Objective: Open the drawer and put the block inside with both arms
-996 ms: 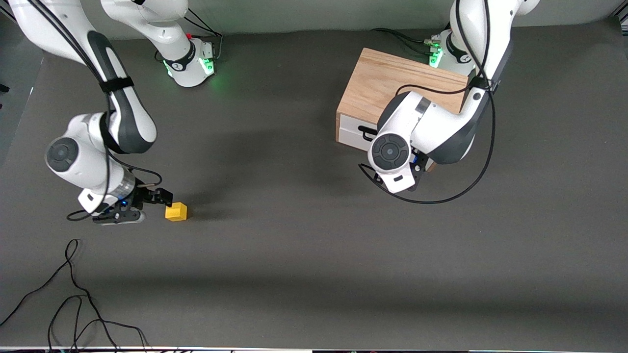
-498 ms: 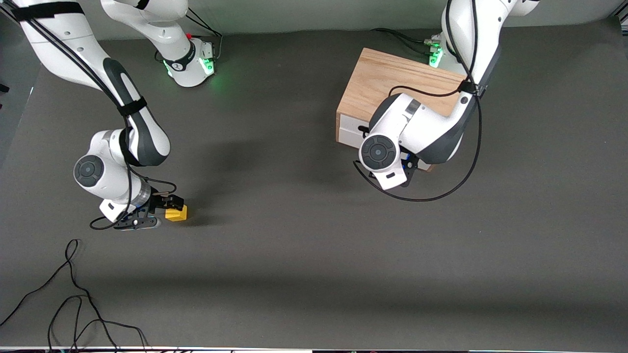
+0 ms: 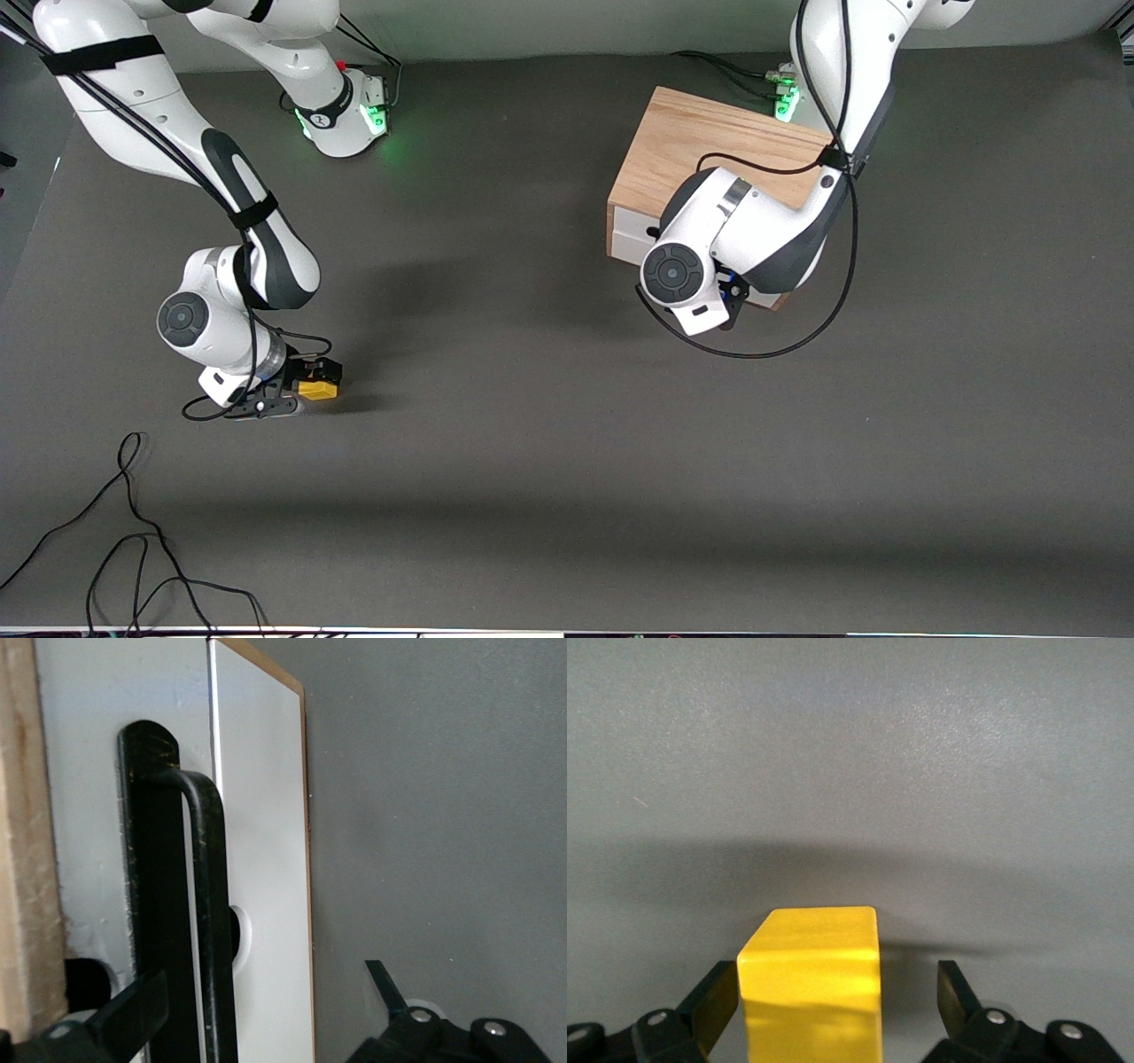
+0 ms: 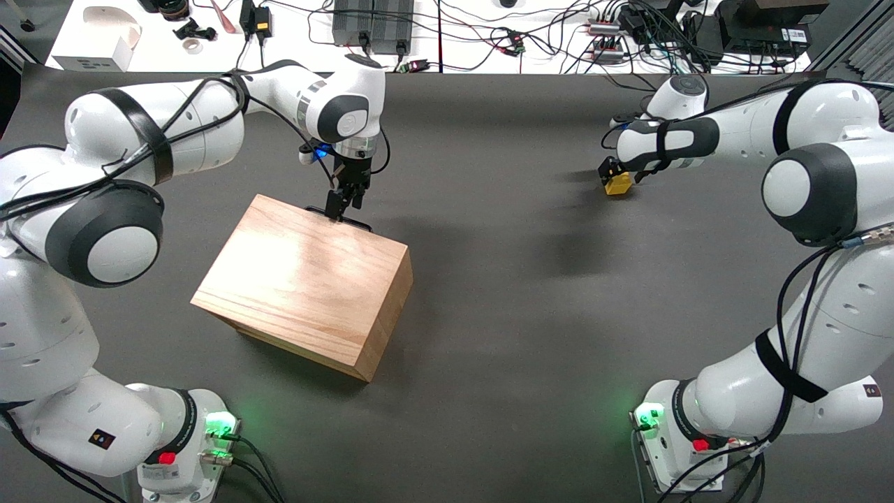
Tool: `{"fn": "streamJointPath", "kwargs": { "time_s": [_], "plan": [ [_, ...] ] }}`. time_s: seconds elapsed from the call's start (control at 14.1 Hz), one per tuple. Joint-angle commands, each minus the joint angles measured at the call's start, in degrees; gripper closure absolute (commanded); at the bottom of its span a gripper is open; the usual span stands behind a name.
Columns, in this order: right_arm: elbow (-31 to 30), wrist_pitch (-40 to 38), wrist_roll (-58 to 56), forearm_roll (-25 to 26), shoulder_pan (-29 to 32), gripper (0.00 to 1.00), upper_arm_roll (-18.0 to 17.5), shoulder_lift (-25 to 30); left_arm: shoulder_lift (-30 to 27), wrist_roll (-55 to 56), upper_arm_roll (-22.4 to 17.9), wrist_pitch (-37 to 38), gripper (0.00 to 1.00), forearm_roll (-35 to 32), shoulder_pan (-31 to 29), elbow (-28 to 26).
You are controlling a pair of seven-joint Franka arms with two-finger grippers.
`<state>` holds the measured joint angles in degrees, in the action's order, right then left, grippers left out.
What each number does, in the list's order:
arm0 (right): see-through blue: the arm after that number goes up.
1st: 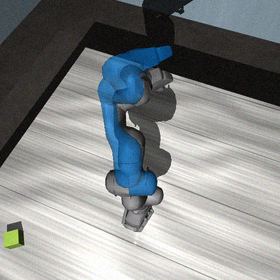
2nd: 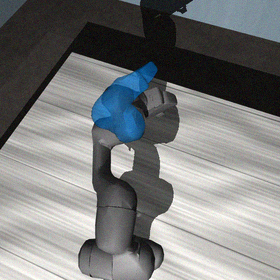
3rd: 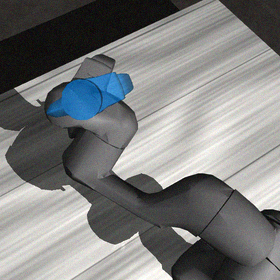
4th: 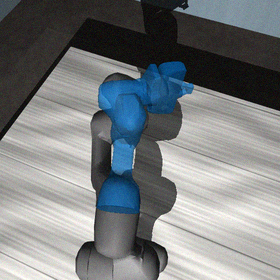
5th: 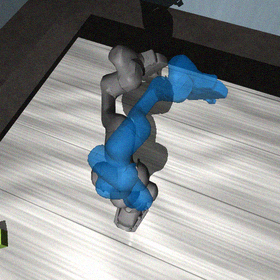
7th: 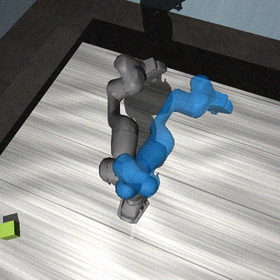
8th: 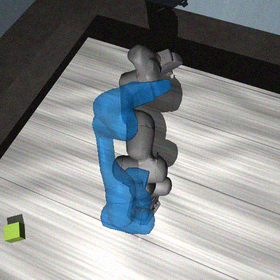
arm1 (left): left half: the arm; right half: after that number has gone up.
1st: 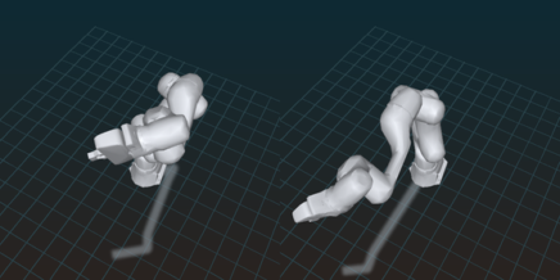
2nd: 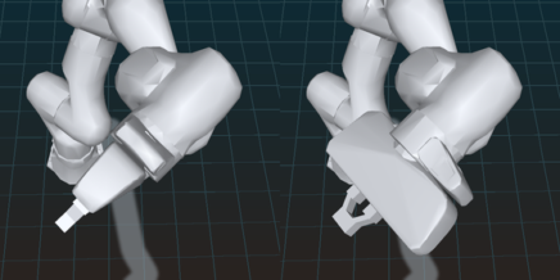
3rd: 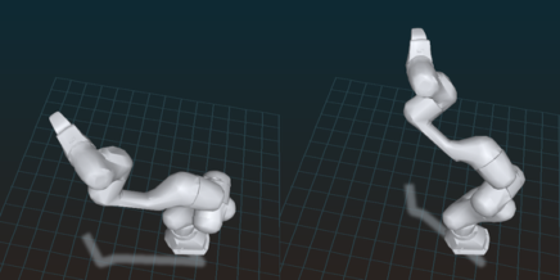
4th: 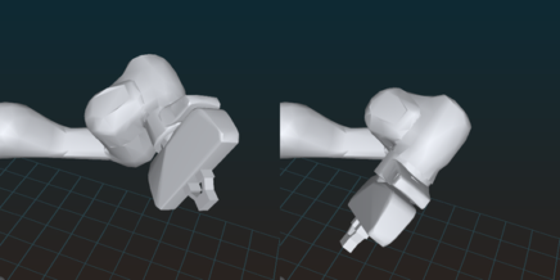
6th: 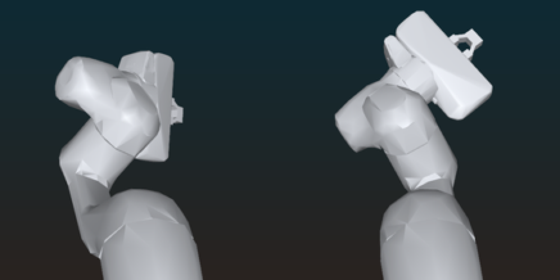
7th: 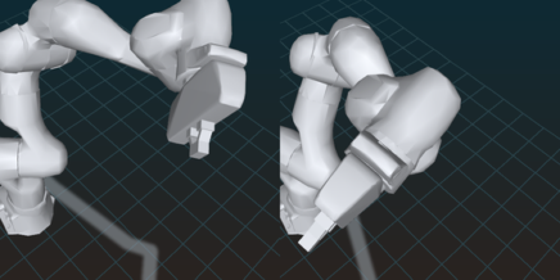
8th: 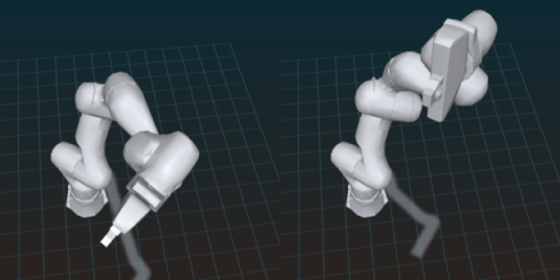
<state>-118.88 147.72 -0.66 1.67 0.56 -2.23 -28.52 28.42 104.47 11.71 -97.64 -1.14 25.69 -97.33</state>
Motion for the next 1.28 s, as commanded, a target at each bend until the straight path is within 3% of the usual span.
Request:
{"fn": "streamJointPath", "kwargs": {
  "time_s": [0.0,1.07,1.21],
  "plan": [
    [0.67,1.25,1.01,1.06,-0.39,0.0,0.47,-0.83,-1.09,1.0,-0.63,1.05,0.0,-0.79,0.68,-2.86],
    [0.84,1.43,1.01,1.06,-0.13,0.0,0.65,-1.71,-0.21,1.27,-1.16,3.86,0.0,-1.32,0.15,-2.86],
    [0.84,1.34,1.01,1.06,-0.13,0.07,0.65,-1.71,-0.03,1.35,-1.25,3.95,0.0,-1.32,0.24,-2.86]
  ]
}}
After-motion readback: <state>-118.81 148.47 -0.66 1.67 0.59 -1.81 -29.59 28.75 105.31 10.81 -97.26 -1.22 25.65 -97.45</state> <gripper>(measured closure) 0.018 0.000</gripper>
